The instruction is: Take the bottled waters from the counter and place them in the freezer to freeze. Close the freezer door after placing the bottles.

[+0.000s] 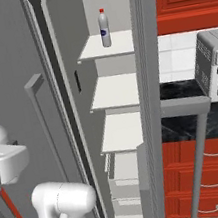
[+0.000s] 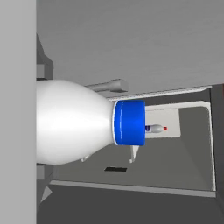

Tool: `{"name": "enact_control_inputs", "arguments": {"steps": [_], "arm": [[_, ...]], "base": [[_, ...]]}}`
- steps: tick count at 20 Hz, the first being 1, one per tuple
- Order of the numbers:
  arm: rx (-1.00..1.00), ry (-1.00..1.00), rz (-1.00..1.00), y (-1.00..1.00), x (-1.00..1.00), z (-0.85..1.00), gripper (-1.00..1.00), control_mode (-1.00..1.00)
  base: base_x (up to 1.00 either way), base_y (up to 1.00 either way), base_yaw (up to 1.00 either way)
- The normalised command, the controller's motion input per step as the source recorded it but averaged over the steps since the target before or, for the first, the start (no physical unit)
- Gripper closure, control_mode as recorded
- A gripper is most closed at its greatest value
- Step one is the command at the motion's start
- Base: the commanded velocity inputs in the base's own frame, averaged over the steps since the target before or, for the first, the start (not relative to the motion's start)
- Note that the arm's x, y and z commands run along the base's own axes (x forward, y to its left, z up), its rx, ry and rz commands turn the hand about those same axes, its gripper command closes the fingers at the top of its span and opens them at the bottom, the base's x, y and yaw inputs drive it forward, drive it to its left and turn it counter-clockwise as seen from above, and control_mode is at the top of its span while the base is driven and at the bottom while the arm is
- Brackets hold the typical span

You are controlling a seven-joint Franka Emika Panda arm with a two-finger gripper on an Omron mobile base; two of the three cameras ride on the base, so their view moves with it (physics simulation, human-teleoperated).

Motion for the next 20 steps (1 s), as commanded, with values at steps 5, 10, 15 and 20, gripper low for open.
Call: {"name": "enact_control_inputs", "arguments": {"steps": [5,10,15,20], "arm": [[0.0,0.0,0.0,0.0,0.0,0.0,1.0,1.0],[0.0,0.0,0.0,0.0,0.0,0.0,1.0,1.0],[0.0,0.0,0.0,0.0,0.0,0.0,1.0,1.0],[0.0,0.0,0.0,0.0,0.0,0.0,1.0,1.0]], "base": [[0.26,-0.08,0.0],[0.38,0.0,0.0],[0.3,0.0,0.0],[0.5,-0.01,0.0]]}}
